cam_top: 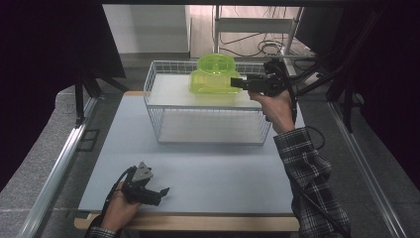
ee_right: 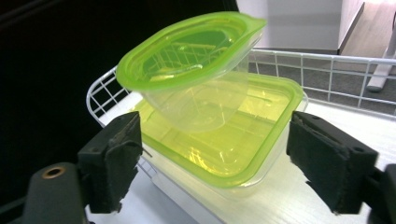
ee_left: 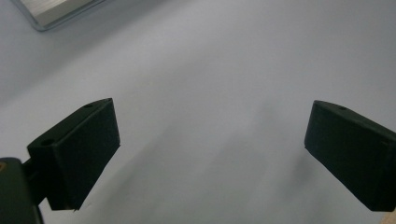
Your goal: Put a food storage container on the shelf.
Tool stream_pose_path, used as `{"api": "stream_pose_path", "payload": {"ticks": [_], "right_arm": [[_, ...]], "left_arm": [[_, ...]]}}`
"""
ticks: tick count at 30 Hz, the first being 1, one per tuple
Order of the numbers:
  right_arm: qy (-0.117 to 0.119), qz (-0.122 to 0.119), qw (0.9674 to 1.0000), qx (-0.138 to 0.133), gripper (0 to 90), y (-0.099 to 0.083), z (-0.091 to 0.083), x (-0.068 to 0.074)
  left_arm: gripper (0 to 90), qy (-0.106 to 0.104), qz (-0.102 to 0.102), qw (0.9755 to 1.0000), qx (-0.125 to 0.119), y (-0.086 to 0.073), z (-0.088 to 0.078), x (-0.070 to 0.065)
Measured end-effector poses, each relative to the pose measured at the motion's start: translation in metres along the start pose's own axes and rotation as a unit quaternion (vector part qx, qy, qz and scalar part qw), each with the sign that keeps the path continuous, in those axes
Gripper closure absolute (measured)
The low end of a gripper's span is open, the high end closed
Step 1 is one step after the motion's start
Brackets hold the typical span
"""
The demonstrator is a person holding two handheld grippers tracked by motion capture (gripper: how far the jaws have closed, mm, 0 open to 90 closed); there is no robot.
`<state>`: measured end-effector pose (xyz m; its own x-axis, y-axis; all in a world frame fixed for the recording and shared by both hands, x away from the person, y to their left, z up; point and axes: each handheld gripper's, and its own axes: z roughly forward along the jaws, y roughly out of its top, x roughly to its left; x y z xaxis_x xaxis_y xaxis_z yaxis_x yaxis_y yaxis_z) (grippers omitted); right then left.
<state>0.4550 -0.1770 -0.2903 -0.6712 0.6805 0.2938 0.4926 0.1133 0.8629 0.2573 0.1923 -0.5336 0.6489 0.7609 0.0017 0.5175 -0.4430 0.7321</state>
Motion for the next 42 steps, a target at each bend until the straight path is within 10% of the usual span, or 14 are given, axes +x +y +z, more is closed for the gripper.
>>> {"api": "stream_pose_path", "payload": {"ticks": [42], "right_arm": [[0.003,-0.068,0.9973,0.028,5.2,-0.047,-0.005,0.017]], "left_arm": [[4.5,0.006,0.008,0.9999,0.014,0.000,0.003,-0.003]]}}
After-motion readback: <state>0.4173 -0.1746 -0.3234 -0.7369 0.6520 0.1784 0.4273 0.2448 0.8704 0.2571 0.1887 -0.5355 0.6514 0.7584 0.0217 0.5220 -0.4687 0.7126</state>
